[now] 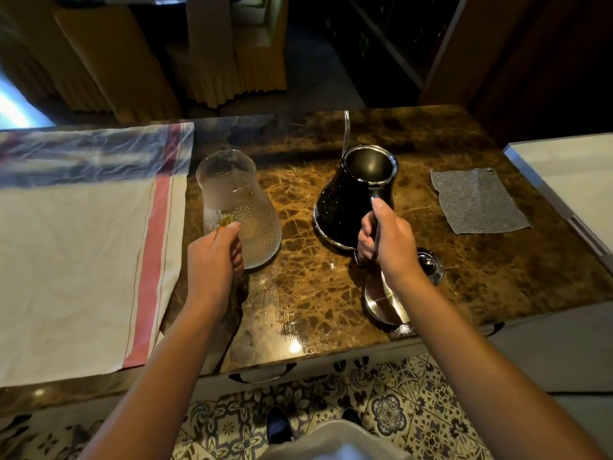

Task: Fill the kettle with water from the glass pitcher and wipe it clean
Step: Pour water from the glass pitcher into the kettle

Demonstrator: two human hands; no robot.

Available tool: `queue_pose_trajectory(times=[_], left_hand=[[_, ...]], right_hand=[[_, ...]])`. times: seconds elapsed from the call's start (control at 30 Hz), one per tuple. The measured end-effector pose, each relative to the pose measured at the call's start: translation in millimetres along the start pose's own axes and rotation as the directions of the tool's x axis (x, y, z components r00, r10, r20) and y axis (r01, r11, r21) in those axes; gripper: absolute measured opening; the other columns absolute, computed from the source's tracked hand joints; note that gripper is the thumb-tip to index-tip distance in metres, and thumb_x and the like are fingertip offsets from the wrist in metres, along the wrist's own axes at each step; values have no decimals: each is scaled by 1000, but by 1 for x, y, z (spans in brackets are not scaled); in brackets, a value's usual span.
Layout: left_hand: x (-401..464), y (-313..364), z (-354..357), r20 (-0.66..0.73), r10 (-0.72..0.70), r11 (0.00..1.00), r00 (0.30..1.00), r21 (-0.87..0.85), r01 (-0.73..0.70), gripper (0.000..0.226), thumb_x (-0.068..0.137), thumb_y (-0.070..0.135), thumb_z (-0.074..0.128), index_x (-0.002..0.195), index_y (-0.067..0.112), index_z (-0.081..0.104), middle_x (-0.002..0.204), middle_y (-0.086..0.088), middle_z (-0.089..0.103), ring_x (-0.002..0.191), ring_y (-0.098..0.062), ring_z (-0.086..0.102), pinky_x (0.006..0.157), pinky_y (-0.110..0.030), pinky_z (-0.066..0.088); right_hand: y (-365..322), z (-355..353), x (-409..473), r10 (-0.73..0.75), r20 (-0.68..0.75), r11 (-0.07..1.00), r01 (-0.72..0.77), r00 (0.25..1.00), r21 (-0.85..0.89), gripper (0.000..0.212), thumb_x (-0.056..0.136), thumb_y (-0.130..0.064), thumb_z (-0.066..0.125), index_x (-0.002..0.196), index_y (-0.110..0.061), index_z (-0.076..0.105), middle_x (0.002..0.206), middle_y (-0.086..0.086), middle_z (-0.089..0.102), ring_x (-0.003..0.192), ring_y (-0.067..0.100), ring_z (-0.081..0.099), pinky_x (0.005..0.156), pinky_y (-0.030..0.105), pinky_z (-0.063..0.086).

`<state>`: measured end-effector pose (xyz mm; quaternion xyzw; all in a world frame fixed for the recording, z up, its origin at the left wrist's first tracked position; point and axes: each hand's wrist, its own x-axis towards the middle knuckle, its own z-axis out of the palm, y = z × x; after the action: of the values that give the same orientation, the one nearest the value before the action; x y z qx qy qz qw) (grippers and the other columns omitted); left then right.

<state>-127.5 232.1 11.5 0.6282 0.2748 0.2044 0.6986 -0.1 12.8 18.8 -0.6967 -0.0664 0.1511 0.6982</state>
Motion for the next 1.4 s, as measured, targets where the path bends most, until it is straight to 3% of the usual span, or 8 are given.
queue_pose_trajectory(times=[0.23, 0.43, 0.67, 0.9, 1.03, 1.17, 1.3, 1.4], left_hand=[[-1, -1, 11, -157, 5, 999, 988, -31, -10, 55, 103, 26, 56, 48, 27, 55, 49, 7, 43, 45, -10, 38, 44, -23, 31], [4, 0, 19, -266, 94, 996, 959, 33, -89, 47, 96, 29, 61, 51, 23, 52, 44, 9, 39, 41, -9, 36, 42, -24, 30], [-3, -4, 29, -271, 212, 973, 939, 148, -177, 46, 83, 50, 63, 50, 20, 51, 47, 7, 38, 46, -13, 33, 50, -36, 26], [-5, 11, 29, -194, 143, 989, 971, 62, -133, 58, 102, 26, 53, 44, 27, 54, 44, 11, 38, 38, -8, 35, 40, -20, 29], [2, 28, 28, -101, 114, 993, 988, -18, -117, 55, 96, 32, 53, 42, 25, 49, 43, 9, 34, 36, -9, 30, 39, -18, 26], [6, 48, 21, 5, 243, 958, 970, 153, -241, 54, 90, 45, 59, 42, 22, 50, 45, 6, 36, 41, -16, 31, 47, -25, 26], [11, 68, 21, 103, 223, 955, 969, 178, -239, 69, 107, 22, 47, 39, 29, 49, 44, 16, 34, 40, -5, 29, 46, -20, 24], [15, 80, 21, 156, 222, 956, 962, 158, -247, 65, 104, 22, 50, 40, 29, 45, 45, 15, 31, 40, -4, 26, 44, -17, 22]], right_hand=[[1, -17, 8, 47, 197, 998, -55, 979, 33, 51, 105, -45, 47, 67, -13, 55, 56, 11, 55, 51, 27, 54, 56, 35, 50], [8, -20, 15, 19, 242, 1000, -24, 970, 16, 51, 100, -51, 41, 64, -15, 46, 48, 3, 37, 47, 20, 33, 50, 33, 29], [11, -20, 16, -3, 253, 999, -6, 968, 37, 49, 99, -49, 42, 64, -15, 48, 48, 2, 36, 46, 18, 32, 48, 32, 25], [11, -18, 15, -16, 226, 997, 0, 974, 71, 50, 95, -52, 45, 60, -17, 46, 46, 0, 36, 44, 15, 32, 47, 30, 26], [11, -17, 15, -2, 220, 996, -17, 975, 85, 50, 94, -54, 47, 60, -16, 46, 47, 0, 35, 44, 15, 31, 47, 30, 25], [11, -18, 15, -7, 237, 998, -9, 972, 65, 51, 91, -60, 50, 62, -17, 50, 47, 1, 39, 44, 16, 33, 49, 31, 27], [13, -20, 15, -22, 244, 999, 14, 970, 33, 49, 92, -56, 52, 63, -17, 54, 47, 3, 41, 45, 20, 35, 51, 33, 30], [14, -17, 15, -33, 216, 999, 23, 976, 49, 47, 91, -55, 53, 60, -19, 50, 47, 1, 38, 44, 18, 34, 50, 31, 28]])
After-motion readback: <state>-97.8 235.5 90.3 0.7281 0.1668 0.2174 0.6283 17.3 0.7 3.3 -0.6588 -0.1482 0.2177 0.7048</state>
